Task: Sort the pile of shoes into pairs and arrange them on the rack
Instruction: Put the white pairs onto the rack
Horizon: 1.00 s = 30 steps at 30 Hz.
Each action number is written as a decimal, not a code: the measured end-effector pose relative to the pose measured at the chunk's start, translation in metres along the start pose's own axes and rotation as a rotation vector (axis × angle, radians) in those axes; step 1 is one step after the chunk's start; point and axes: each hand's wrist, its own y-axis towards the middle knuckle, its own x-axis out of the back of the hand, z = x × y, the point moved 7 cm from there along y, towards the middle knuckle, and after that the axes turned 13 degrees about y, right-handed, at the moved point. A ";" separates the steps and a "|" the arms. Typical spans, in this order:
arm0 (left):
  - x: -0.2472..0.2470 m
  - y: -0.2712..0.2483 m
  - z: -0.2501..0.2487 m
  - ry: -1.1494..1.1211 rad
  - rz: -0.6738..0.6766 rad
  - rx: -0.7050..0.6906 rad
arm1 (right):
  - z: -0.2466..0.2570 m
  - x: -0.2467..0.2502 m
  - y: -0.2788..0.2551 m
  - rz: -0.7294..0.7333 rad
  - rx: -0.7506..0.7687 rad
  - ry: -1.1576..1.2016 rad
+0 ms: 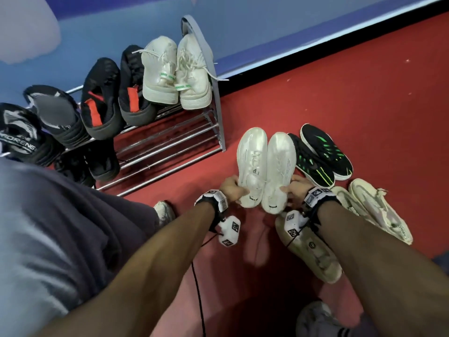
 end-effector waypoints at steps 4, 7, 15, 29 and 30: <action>0.031 -0.037 -0.044 0.105 -0.063 -0.143 | 0.034 0.015 -0.046 0.041 0.016 0.070; 0.063 -0.064 -0.079 0.105 -0.111 -0.236 | 0.071 0.013 -0.090 0.058 0.085 0.149; 0.194 -0.199 -0.168 -0.001 -0.305 -0.380 | 0.199 -0.029 -0.223 0.059 0.420 0.275; 0.315 -0.283 -0.147 -0.388 -0.357 -0.457 | 0.306 -0.134 -0.345 -0.114 0.739 0.367; 0.319 -0.283 -0.144 -0.393 -0.361 -0.461 | 0.306 -0.140 -0.345 -0.110 0.763 0.383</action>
